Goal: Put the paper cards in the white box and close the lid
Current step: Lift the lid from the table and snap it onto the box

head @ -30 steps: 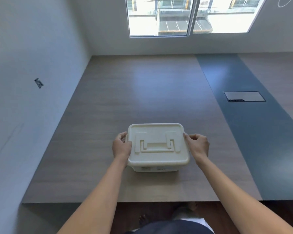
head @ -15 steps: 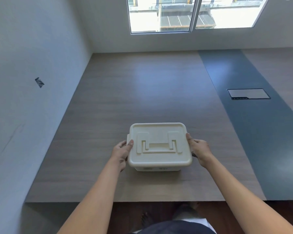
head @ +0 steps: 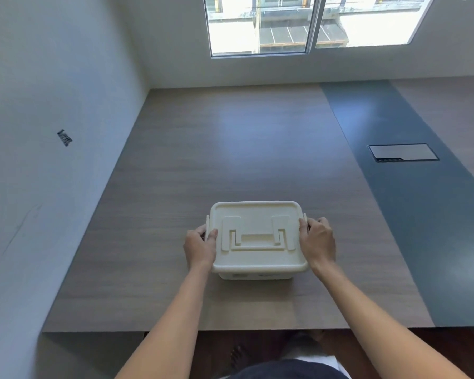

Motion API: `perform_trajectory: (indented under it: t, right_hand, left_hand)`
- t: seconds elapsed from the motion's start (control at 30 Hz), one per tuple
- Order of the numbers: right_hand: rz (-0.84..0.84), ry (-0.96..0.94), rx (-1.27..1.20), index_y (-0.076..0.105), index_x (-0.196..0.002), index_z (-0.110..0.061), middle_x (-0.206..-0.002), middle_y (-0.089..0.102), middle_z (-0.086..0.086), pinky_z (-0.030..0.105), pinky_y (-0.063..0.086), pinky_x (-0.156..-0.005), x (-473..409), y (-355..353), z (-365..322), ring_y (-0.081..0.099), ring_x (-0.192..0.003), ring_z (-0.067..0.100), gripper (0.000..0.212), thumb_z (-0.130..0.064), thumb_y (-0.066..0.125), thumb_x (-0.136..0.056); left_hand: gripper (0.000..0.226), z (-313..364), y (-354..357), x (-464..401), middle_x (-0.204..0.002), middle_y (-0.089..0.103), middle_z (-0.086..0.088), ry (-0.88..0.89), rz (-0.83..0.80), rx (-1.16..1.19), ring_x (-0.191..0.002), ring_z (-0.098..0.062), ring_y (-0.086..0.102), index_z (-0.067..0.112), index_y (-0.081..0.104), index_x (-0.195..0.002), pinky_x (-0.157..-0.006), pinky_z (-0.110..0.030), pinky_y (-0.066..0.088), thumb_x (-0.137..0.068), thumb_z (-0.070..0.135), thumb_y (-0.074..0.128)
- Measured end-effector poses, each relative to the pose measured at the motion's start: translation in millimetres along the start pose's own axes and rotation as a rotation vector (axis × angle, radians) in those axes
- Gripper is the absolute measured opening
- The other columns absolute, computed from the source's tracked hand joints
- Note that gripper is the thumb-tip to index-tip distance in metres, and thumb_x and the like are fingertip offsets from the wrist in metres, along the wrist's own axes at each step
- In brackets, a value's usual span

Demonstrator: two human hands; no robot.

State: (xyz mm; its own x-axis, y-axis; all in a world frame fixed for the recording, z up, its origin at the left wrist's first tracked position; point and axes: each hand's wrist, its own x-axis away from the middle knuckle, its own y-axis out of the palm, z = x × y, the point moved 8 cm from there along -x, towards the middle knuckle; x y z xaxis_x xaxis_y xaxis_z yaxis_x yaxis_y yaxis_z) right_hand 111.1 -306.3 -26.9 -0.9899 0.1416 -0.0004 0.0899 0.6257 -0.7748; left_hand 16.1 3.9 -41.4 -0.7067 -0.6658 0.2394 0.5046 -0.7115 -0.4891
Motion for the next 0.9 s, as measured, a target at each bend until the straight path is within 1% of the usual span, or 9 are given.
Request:
perform_trajectory:
  t: [0.1,0.2,0.3,0.37,0.5,0.6,0.73,0.83,0.9]
  right_hand:
    - [0.023,-0.026,0.006,0.065,-0.079,-0.002,-0.089,0.056,0.016,0.037,0.046,-0.065,0.0,-1.6,-3.7,0.061,-0.074,0.039,0.040,-0.031,0.048,-0.101]
    - [0.040,-0.036,-0.021,0.063,-0.076,-0.002,-0.084,0.051,0.012,0.035,0.045,-0.062,0.0,-2.0,-0.5,0.059,-0.070,0.037,0.042,-0.032,0.048,-0.101]
    - [0.035,-0.045,-0.003,0.065,-0.083,-0.001,-0.084,0.049,0.009,0.034,0.044,-0.062,-4.2,0.9,-4.4,0.057,-0.068,0.035,0.041,-0.033,0.046,-0.101]
    - [0.022,-0.039,0.010,0.066,-0.088,-0.001,-0.086,0.050,0.010,0.034,0.045,-0.063,-13.2,3.8,-8.1,0.059,-0.072,0.036,0.041,-0.034,0.045,-0.102]
    - [-0.006,-0.031,0.044,0.070,-0.094,-0.003,-0.099,0.059,0.020,0.042,0.052,-0.073,-40.1,8.0,-18.2,0.063,-0.084,0.040,0.043,-0.036,0.044,-0.101]
    - [-0.019,-0.022,0.085,0.071,-0.099,-0.002,-0.106,0.060,0.023,0.044,0.051,-0.079,-59.5,11.5,-24.4,0.064,-0.092,0.042,0.043,-0.036,0.044,-0.101]
    - [-0.057,-0.027,0.127,0.071,-0.100,-0.001,-0.111,0.061,0.023,0.041,0.047,-0.079,-80.0,19.1,-25.5,0.063,-0.098,0.041,0.047,-0.038,0.041,-0.102]
    - [-0.045,-0.046,0.058,0.070,-0.100,-0.006,-0.106,0.065,0.024,0.039,0.044,-0.074,-82.4,16.4,-17.2,0.063,-0.098,0.039,0.053,-0.045,0.034,-0.103]
    - [-0.018,-0.036,-0.033,0.068,-0.105,-0.005,-0.108,0.065,0.024,0.038,0.043,-0.076,-75.2,14.5,-2.0,0.062,-0.100,0.039,0.056,-0.045,0.029,-0.104]
  left_hand:
    - [0.034,5.3,-0.5,1.9,-0.109,0.055,-0.012,0.024,0.045,-0.073,-0.090,-0.021,0.053,0.004,0.067,-0.124,-0.080,-0.024,0.038,-0.094,0.020,0.064]
    - [0.037,3.3,1.9,-2.9,-0.108,0.053,-0.011,0.040,0.038,-0.089,-0.089,-0.019,0.051,0.005,0.067,-0.127,-0.081,-0.024,0.037,-0.095,0.022,0.064]
    - [0.037,6.5,3.0,-7.6,-0.108,0.053,-0.011,0.063,0.037,-0.103,-0.092,-0.024,0.055,0.007,0.066,-0.128,-0.082,-0.025,0.040,-0.095,0.023,0.063]
    - [0.039,9.4,5.3,-14.1,-0.112,0.055,-0.013,0.048,0.045,-0.092,-0.103,-0.030,0.059,0.007,0.065,-0.130,-0.089,-0.030,0.044,-0.095,0.025,0.063]
    - [0.040,22.1,13.0,-30.3,-0.122,0.056,-0.016,0.027,0.054,-0.060,-0.114,-0.033,0.058,0.006,0.064,-0.131,-0.098,-0.031,0.042,-0.095,0.024,0.063]
    - [0.039,28.2,21.2,-44.4,-0.124,0.058,-0.015,0.010,0.012,-0.055,-0.113,-0.032,0.060,0.007,0.067,-0.127,-0.099,-0.033,0.045,-0.094,0.027,0.064]
    - [0.038,20.2,33.0,-73.0,-0.114,0.066,-0.011,0.037,-0.014,-0.063,-0.104,-0.029,0.065,0.014,0.070,-0.122,-0.094,-0.038,0.052,-0.090,0.035,0.063]
    - [0.048,19.5,21.7,-71.4,-0.111,0.066,-0.012,0.047,0.083,0.072,-0.100,-0.023,0.063,0.009,0.070,-0.119,-0.089,-0.029,0.048,-0.097,0.047,0.049]
    - [0.056,6.5,11.6,-63.9,-0.116,0.066,-0.013,0.005,0.152,0.191,-0.108,-0.025,0.063,0.009,0.068,-0.122,-0.092,-0.033,0.046,-0.101,0.050,0.036]
